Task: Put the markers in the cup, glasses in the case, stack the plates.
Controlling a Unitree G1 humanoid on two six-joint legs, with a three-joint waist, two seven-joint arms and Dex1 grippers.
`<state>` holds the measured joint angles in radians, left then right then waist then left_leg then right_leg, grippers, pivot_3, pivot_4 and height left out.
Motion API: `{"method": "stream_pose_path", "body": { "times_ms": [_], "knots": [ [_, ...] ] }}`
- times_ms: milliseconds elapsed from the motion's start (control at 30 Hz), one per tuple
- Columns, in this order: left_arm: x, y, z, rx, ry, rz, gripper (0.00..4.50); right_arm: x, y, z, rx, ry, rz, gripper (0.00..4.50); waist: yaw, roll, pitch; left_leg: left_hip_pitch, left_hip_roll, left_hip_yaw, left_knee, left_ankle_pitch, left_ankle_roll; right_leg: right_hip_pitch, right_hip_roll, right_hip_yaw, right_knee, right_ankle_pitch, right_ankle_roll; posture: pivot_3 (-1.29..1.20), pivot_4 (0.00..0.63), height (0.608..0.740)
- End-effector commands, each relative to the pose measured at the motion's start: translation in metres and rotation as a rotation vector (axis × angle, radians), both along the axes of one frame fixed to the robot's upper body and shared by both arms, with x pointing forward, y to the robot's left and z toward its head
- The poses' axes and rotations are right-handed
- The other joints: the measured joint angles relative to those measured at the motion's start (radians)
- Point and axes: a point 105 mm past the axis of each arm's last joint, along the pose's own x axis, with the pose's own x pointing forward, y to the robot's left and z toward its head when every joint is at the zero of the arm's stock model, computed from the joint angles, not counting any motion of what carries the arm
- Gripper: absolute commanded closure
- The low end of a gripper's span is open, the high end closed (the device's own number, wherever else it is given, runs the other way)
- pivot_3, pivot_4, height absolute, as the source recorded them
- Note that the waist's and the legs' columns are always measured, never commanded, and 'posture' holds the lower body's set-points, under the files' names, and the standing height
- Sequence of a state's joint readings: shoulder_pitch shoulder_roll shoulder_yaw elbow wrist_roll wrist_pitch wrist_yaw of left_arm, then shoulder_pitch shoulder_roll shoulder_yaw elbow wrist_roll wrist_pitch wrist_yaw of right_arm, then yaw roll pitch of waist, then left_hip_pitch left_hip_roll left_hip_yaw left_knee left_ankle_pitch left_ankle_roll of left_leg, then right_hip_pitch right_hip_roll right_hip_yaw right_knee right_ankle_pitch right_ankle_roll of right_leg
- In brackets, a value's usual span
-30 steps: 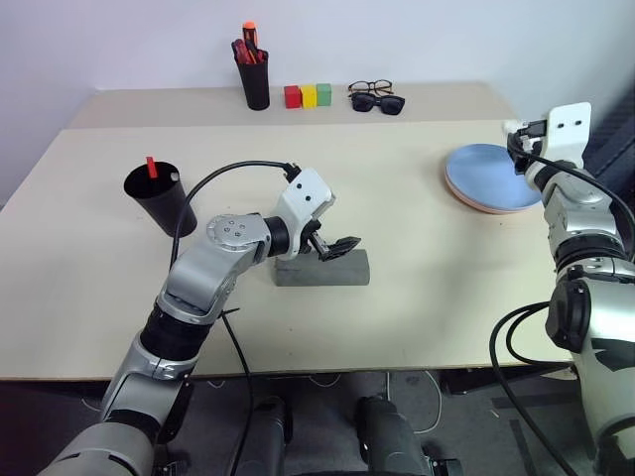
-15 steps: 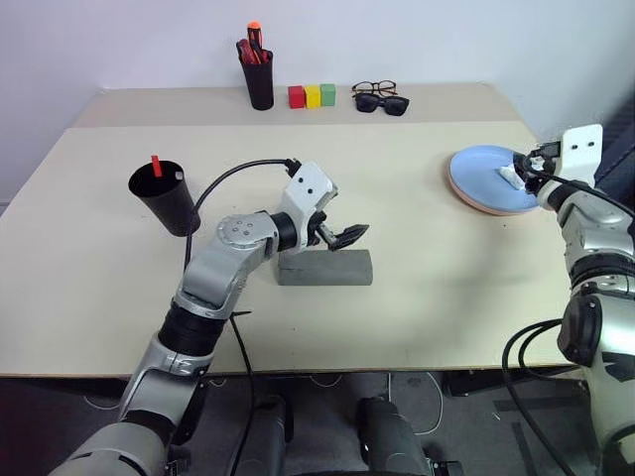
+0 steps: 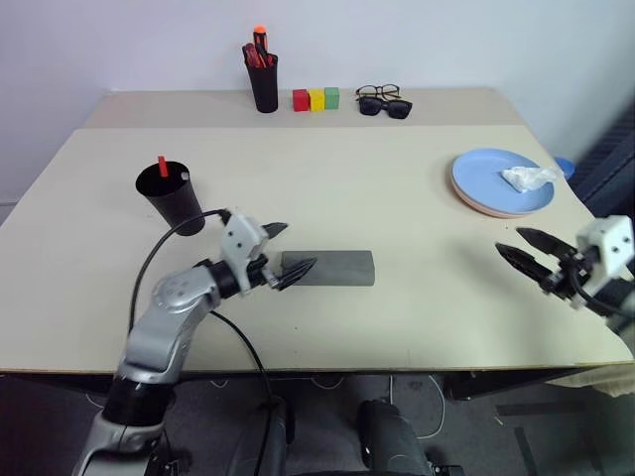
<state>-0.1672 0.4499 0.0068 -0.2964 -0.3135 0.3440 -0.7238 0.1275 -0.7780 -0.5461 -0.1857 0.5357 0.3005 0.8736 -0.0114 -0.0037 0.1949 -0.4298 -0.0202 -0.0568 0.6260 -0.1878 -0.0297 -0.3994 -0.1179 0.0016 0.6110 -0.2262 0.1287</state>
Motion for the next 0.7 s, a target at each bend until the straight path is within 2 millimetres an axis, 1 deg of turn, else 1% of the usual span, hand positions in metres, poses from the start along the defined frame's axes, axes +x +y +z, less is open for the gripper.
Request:
{"method": "stream_pose_path", "body": {
  "times_ms": [33,100,200,333,433,467,533,567,700],
  "knots": [
    [-0.019,0.019,0.006,0.013,-0.033,0.028,0.00,-0.024,0.005,0.016,-0.006,-0.042,0.019,2.28,0.001,0.000,0.000,0.000,0.000,0.000,0.000,-0.001,-0.001,0.000,0.000,0.000,-0.001,0.000,0.000,0.00,0.150,0.740],
    [-0.027,0.025,0.003,0.017,-0.019,0.045,0.00,-0.031,0.004,0.016,0.010,-0.040,0.000,2.28,0.000,0.000,0.000,0.000,0.002,0.001,0.000,-0.002,-0.002,0.000,-0.001,0.000,-0.001,0.000,0.000,0.00,0.150,0.740],
    [-0.036,0.036,-0.001,0.028,0.002,0.069,0.00,-0.037,0.006,0.010,0.031,-0.036,-0.032,2.28,0.000,0.001,-0.001,-0.001,0.003,0.000,0.000,-0.002,-0.003,0.000,-0.001,0.000,-0.003,-0.002,0.002,0.00,0.150,0.740],
    [-0.037,0.034,-0.002,0.027,0.009,0.072,0.00,-0.040,0.007,-0.006,0.040,0.032,-0.051,2.28,0.001,0.003,-0.004,-0.004,0.008,0.001,-0.005,-0.002,-0.003,0.000,0.000,-0.002,-0.015,0.000,-0.001,0.00,0.150,0.740],
    [-0.037,0.033,0.001,0.020,0.008,0.072,0.00,-0.042,0.007,-0.011,0.063,0.054,-0.057,1.46,0.002,0.003,-0.004,-0.006,0.008,0.004,-0.005,-0.003,-0.002,-0.001,-0.002,-0.002,-0.016,0.001,-0.002,0.00,0.150,0.740],
    [-0.036,0.033,0.002,0.018,0.004,0.073,0.00,-0.042,0.007,-0.010,0.056,0.045,-0.055,0.94,0.002,0.003,-0.004,-0.007,0.008,0.005,-0.005,-0.003,-0.002,-0.002,-0.002,-0.002,-0.016,0.003,-0.005,0.00,0.150,0.740],
    [-0.036,0.034,0.003,0.020,0.005,0.073,0.00,-0.042,0.007,-0.009,0.050,0.037,-0.053,0.04,0.003,0.003,-0.004,-0.010,0.008,0.008,-0.005,-0.002,-0.001,-0.006,-0.001,-0.002,-0.016,0.003,-0.005,0.00,0.150,0.740],
    [-0.036,0.034,0.003,0.023,0.004,0.072,0.00,-0.041,0.007,-0.009,0.039,0.035,-0.049,0.04,0.004,0.003,-0.004,-0.011,0.008,0.008,-0.005,-0.001,0.001,-0.008,-0.001,-0.003,-0.015,0.003,-0.005,0.00,0.150,0.740],
    [-0.040,0.033,0.003,0.023,0.018,0.052,0.00,-0.042,0.007,-0.011,0.046,0.042,-0.040,0.04,0.004,0.003,-0.004,-0.011,0.007,0.008,-0.005,-0.001,0.002,-0.008,0.001,-0.003,-0.014,0.003,-0.005,0.00,0.150,0.740]
  ]
}}
